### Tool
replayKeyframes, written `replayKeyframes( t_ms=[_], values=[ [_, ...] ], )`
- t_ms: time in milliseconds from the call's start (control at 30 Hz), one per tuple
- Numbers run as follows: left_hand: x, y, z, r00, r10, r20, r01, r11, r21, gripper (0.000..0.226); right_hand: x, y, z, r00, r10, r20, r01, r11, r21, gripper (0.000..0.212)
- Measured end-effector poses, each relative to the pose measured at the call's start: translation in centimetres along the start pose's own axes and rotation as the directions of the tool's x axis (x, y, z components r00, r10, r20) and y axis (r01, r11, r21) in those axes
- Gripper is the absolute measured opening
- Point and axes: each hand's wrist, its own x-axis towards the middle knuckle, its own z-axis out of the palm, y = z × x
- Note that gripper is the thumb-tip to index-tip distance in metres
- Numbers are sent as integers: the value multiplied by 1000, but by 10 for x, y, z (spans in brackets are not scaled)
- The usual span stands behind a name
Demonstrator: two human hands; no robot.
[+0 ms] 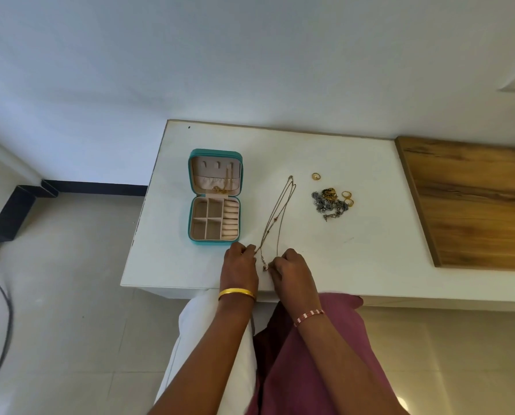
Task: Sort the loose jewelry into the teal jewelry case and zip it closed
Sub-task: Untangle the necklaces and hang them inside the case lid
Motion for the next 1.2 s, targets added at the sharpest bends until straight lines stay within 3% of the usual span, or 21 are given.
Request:
replayKeyframes(
  t_ms=[133,367,467,533,667,833,900,1000,1200],
  values=[
    [3,1,0,1000,-17,-15,17,1000,3,38,0,2,-1,1000,17,0,-17,1000,3,13],
    [5,-1,-1,997,-56,-60,53,997,-55,30,6,22,-14,983,183,-31,-181,982,52,14],
    [4,0,-1,995,-70,-76,64,995,-79,32,4,17,-17,968,237,-78,-231,969,85,25],
    [3,0,0,994,-42,-99,36,998,-56,35,4,15,-17,959,275,-66,-273,961,35,35],
    [-1,0,3,991,67,-119,-58,995,77,37,5,12,-16,961,275,9,-274,960,-50,26],
    [-2,-1,11,966,259,27,-259,947,188,60,7,14,-15,945,325,-34,-322,945,56,16],
    [-3,-2,14,962,263,71,-272,931,243,68,9,16,-15,934,355,-31,-351,931,102,16],
    [-9,4,9,959,239,155,-267,944,193,59,12,17,-14,923,384,19,-384,920,74,19],
    [-6,-3,17,954,287,86,-300,916,268,61,12,16,-18,896,434,95,-433,901,-34,27]
  ],
)
